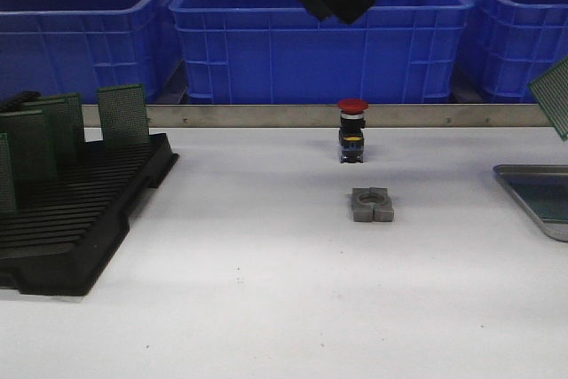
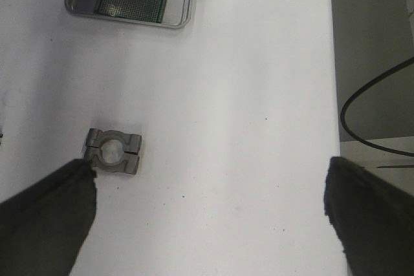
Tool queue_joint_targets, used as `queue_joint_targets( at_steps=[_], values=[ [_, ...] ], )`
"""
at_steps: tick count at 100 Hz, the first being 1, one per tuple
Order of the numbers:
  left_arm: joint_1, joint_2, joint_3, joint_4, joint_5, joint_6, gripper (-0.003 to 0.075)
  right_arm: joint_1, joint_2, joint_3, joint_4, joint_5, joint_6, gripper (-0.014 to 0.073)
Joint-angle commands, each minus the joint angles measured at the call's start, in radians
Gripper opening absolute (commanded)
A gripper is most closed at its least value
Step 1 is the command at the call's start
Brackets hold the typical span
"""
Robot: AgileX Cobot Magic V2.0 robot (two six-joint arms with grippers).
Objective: Place circuit board on tray
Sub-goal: 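Lower the second board onto the tray beside the first, open right gripper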
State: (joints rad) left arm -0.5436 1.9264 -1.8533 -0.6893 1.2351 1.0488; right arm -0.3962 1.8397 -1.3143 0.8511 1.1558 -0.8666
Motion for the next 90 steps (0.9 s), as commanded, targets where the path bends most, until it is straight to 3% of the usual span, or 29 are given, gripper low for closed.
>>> queue_joint_targets(
  at_steps=[1,90],
  values=[
    [-0.005,-0.058,-0.025,-0.057,0.042,-0.010,0.0653,-0.021,0.002,-0.029,0.045,0.015,0.013,-0.0066],
    [-0.005,-0.058,-0.025,-0.057,0.042,-0.010,0.0653,-0.022,0.160,-0.029,0.047,-0.064,0.018,-0.0064]
  ],
)
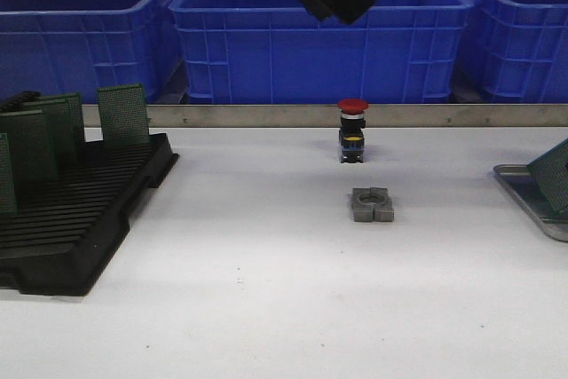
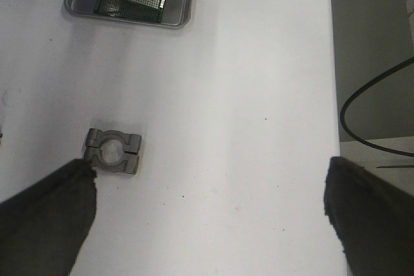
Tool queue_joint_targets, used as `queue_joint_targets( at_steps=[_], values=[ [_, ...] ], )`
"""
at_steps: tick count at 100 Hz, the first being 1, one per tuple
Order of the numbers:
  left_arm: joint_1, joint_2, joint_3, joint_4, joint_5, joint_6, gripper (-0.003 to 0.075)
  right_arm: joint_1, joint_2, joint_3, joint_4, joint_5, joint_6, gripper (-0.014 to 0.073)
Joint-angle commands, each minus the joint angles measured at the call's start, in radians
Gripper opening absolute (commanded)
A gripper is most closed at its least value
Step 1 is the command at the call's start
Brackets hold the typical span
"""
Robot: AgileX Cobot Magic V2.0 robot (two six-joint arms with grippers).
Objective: Place circuit board on tray
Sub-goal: 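Lower the second board onto the tray beside the first, open right gripper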
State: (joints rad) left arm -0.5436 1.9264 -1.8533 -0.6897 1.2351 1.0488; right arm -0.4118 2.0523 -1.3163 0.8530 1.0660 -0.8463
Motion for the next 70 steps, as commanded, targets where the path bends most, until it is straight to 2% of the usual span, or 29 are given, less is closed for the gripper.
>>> queue_joint_targets(
  at_steps=[1,13,30,43,56,70],
  values=[
    [-0.005,-0.058,-0.025,-0.056,0.042,-0.010,0.0653,-0.006,-0.052,-0.027,0.046,0.026,-0.003,-0.0062],
    [-0.005,-0.058,-0.025,-0.056,0.042,-0.010,0.0653,-0.006,-0.052,-0.027,0.046,0.025,-0.003,0.0017],
    [-0.005,-0.058,-0.025,-0.056,0.042,-0.010,0.0653,-0.006,-0.052,-0.027,0.046,0.018,0.000,0.0260],
    [-0.005,-0.058,-0.025,-0.056,0.042,-0.010,0.0653,-0.007,-0.052,-0.027,0.046,0.005,0.000,0.0401],
    [-0.005,-0.058,-0.025,-0.056,0.042,-0.012,0.0653,-0.008,-0.052,-0.027,0.046,-0.010,0.000,0.0476],
    [-0.005,-0.058,-0.025,-0.056,0.042,-0.012,0.0653,-0.008,-0.054,-0.028,0.046,-0.007,0.000,0.0489]
  ],
)
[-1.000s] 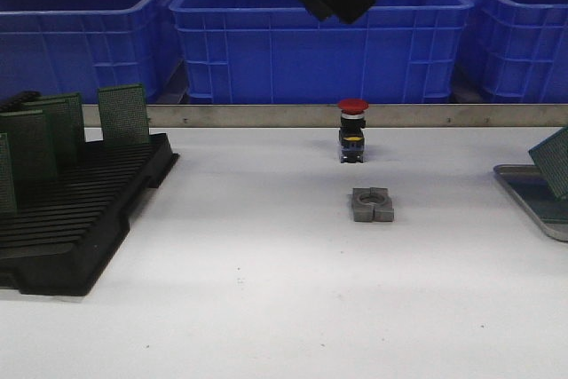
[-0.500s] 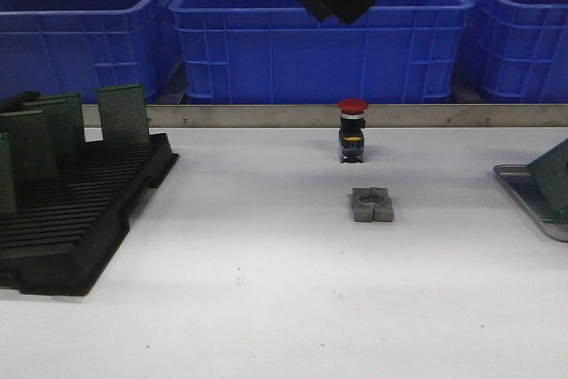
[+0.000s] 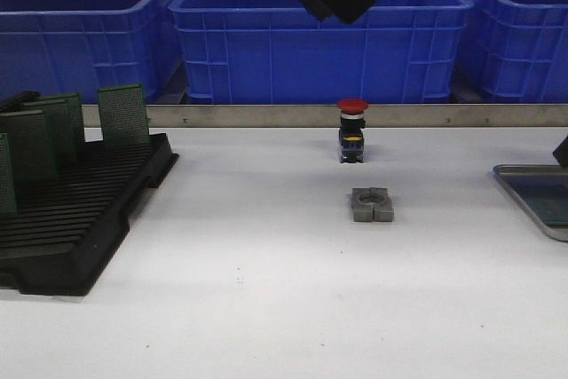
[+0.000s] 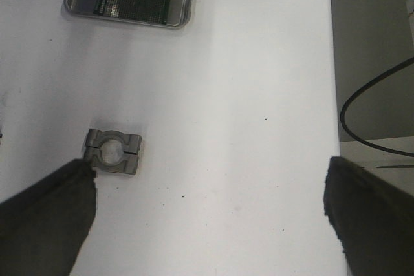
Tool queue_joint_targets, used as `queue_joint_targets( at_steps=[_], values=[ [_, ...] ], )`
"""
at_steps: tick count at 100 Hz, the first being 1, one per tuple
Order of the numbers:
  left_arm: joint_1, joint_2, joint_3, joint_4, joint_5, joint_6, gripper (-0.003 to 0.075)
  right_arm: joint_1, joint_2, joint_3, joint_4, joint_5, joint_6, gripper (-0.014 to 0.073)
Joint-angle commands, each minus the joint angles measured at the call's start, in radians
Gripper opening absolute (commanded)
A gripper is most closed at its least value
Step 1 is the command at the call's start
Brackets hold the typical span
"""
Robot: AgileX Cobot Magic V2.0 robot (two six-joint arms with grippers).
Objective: Place circuit board on tray
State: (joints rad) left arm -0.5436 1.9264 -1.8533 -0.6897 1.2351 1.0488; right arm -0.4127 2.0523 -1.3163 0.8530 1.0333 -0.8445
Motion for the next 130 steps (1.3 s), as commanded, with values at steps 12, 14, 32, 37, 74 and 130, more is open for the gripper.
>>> queue_joint_targets(
  at_steps=[12,14,32,37,74,130],
  values=[
    [-0.005,-0.058,-0.025,-0.056,0.042,-0.012,0.0653,-0.007,-0.063,-0.028,0.046,0.028,-0.002,0.0489],
    [-0.005,-0.058,-0.025,-0.056,0.042,-0.013,0.0653,-0.007,-0.067,-0.028,0.046,0.028,-0.002,0.0489],
    [-0.005,-0.058,-0.025,-0.059,0.042,-0.024,0.0652,0.005,-0.121,-0.028,0.046,0.029,-0.002,0.0489],
    [-0.002,-0.062,-0.025,-0.059,0.042,-0.026,0.0652,0.012,-0.141,-0.028,0.046,0.026,-0.002,0.0489],
    [0.036,-0.207,-0.025,0.038,-0.091,-0.169,0.0652,0.102,-0.361,-0.027,0.037,-0.023,-0.002,0.0489],
    [0.370,-0.554,0.242,0.151,-0.369,-0.405,0.0652,0.218,-0.755,0.101,-0.009,-0.257,-0.001,0.0489]
  ],
)
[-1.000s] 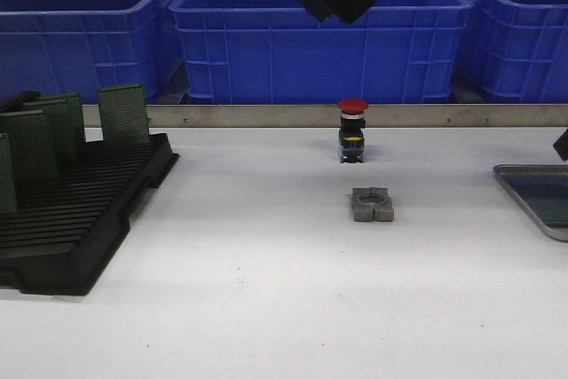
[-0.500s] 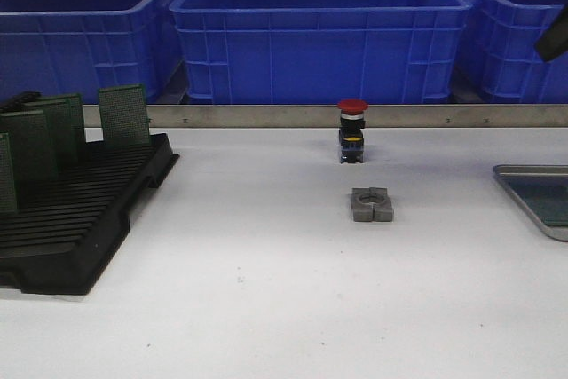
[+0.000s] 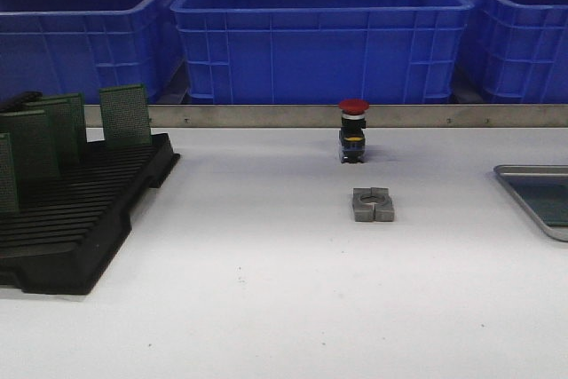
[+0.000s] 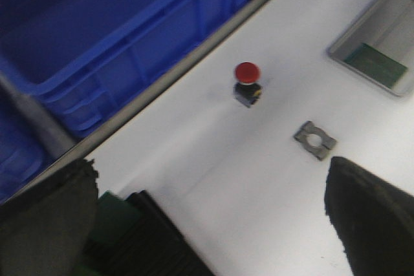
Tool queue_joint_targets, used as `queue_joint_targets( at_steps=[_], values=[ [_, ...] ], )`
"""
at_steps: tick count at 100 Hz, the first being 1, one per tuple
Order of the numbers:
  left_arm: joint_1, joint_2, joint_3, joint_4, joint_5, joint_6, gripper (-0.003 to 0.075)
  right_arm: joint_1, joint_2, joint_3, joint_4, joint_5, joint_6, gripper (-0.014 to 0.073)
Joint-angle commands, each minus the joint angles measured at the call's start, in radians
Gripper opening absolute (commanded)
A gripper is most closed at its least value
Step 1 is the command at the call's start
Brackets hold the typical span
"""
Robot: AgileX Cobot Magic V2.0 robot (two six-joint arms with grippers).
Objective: Place circuit board on tray
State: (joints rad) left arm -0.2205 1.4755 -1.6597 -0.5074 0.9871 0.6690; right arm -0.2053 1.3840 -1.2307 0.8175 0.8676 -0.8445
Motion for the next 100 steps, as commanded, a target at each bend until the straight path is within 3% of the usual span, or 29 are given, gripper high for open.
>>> queue_joint_targets(
  at_steps=[1,27,48,70,100],
  values=[
    [0.055,-0.110,0.057,-0.031,-0.128,-0.025,0.0652,0.012,-0.098,0.023,0.026,-0.097,-0.001,0.0489],
    [0.103,-0.392,0.412,-0.031,-0.486,-0.025,0.0652,0.033,-0.332,0.211,0.006,-0.296,-0.025,0.0489],
    [0.103,-0.600,0.681,-0.037,-0.660,-0.025,0.0652,0.033,-0.557,0.415,0.006,-0.479,-0.047,0.0489],
    [0.103,-0.814,0.928,-0.079,-0.770,-0.025,0.0652,0.030,-0.788,0.612,0.006,-0.606,-0.047,0.0489],
    [0.103,-1.054,1.156,-0.116,-0.797,-0.025,0.0652,0.030,-1.012,0.798,0.016,-0.612,-0.036,0.0487]
  ],
)
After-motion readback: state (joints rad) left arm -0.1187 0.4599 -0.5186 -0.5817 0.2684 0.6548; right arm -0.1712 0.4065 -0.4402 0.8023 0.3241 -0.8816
